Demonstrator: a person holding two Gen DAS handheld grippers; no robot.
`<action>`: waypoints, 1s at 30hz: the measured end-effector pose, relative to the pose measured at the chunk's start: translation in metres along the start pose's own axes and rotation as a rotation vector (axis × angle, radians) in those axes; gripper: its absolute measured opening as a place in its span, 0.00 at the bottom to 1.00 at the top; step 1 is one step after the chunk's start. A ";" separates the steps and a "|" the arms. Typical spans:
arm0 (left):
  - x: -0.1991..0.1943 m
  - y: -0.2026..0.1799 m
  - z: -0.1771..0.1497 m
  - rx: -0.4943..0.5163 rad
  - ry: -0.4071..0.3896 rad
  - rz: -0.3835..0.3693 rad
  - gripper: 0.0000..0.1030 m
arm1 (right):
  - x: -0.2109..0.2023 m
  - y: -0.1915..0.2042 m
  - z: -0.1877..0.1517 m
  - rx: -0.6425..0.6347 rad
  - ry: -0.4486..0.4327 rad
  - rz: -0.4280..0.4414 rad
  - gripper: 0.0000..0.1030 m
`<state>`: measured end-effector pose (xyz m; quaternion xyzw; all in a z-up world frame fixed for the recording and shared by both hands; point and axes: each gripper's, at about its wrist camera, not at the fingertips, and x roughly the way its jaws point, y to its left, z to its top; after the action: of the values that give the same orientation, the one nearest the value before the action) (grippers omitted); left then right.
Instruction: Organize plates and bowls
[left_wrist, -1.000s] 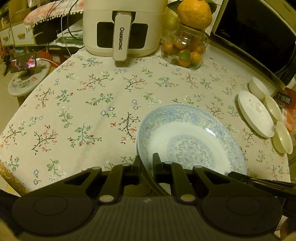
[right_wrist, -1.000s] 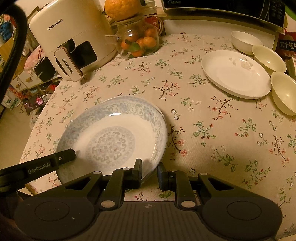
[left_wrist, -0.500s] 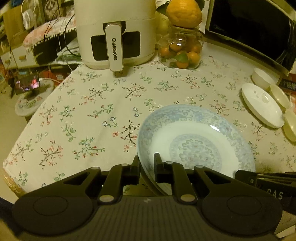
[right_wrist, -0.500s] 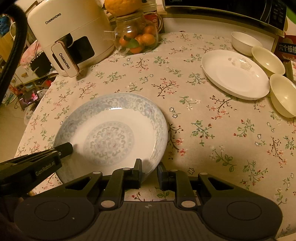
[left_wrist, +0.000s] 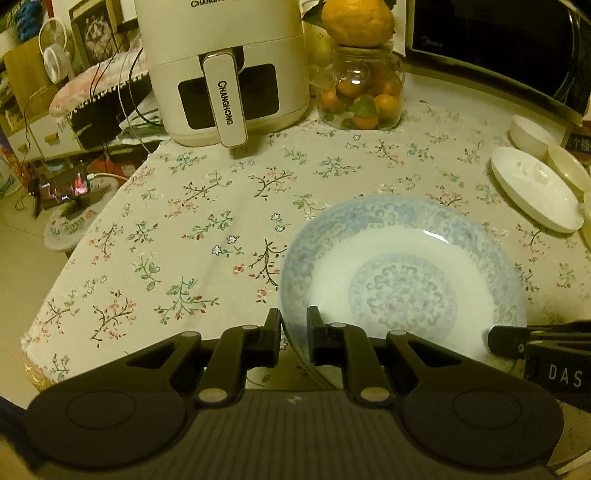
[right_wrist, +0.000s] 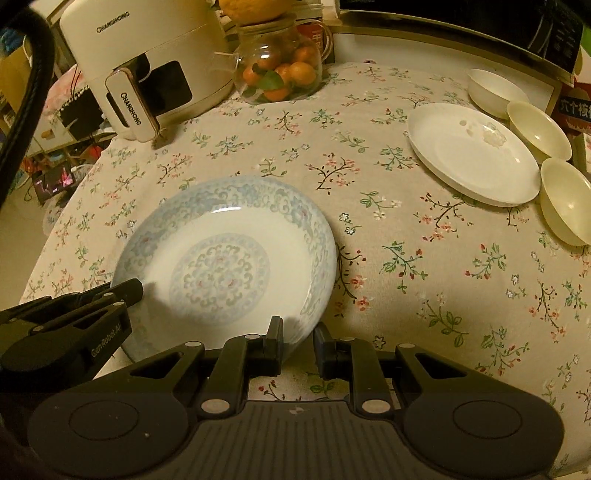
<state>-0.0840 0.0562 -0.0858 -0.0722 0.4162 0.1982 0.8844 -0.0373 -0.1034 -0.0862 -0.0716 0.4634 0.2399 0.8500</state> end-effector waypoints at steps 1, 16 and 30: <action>0.000 0.000 0.000 0.001 -0.001 0.002 0.12 | 0.000 0.001 0.000 -0.005 -0.001 -0.004 0.17; 0.000 -0.002 -0.001 -0.002 0.005 0.008 0.12 | 0.001 0.009 -0.003 -0.055 -0.011 -0.034 0.21; 0.001 0.000 0.001 -0.006 0.010 -0.003 0.19 | 0.003 0.012 -0.005 -0.066 -0.012 -0.037 0.28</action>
<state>-0.0828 0.0564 -0.0856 -0.0768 0.4199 0.1977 0.8825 -0.0453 -0.0932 -0.0898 -0.1069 0.4489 0.2396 0.8542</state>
